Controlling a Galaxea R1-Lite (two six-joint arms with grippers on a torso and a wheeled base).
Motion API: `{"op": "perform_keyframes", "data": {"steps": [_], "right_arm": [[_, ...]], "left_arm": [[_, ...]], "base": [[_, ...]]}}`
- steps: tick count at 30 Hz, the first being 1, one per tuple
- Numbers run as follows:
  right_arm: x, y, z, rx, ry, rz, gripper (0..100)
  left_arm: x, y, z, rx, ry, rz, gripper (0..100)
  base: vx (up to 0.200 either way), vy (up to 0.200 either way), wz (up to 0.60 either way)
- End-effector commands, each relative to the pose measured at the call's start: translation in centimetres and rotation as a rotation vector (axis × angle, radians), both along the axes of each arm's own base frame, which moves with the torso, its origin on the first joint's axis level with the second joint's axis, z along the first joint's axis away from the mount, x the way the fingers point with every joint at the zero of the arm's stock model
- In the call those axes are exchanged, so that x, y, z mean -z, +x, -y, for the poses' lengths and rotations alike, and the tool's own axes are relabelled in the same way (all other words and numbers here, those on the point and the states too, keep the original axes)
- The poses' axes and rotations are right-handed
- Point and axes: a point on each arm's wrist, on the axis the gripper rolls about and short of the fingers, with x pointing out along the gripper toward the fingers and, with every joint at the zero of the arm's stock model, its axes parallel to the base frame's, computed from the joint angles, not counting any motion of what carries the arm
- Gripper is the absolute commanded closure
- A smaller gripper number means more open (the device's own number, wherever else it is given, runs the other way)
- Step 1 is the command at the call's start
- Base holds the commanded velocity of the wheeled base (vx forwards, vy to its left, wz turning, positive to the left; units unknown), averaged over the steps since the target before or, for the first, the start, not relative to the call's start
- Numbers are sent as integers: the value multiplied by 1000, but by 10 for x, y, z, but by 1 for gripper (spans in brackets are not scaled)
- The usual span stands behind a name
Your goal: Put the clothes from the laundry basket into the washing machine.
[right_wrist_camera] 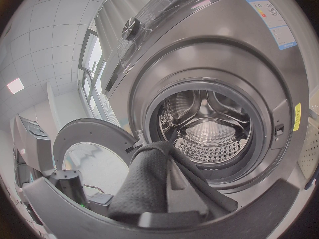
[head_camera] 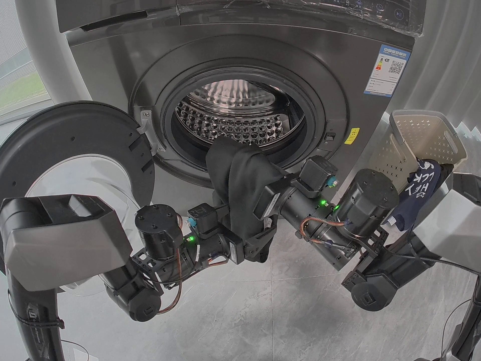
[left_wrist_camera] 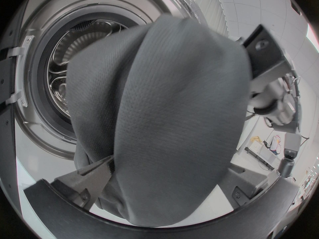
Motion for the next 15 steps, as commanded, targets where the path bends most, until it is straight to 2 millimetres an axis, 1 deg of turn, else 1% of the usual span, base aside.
{"op": "perform_keyframes", "data": {"steps": [1,2,3,6,9,12,13,15], "right_arm": [[1,-11,-3,-25,-5,-11,100],[1,-11,-3,-25,-5,-11,100],[-3,-17,-1,-35,-2,-10,100],[-4,-23,0,-44,-4,-12,100],[-7,-31,3,-56,-5,-13,100],[-6,-35,7,-56,-7,-20,100],[-6,-36,8,-56,-8,-21,100],[-6,-37,9,-54,-12,-24,100]], "left_arm": [[17,16,5,-47,4,-14,0],[17,17,5,-49,3,-12,0],[17,26,8,-98,-14,1,0],[16,38,9,-168,-38,23,0],[12,43,11,-180,-56,43,0],[9,44,14,-181,-68,50,0],[9,45,13,-187,-69,50,100],[9,46,12,-203,-73,48,100]], "base": [[0,0,0],[0,0,0],[0,0,0],[0,0,0],[0,0,0],[0,0,0],[0,0,0],[0,0,0]]}}
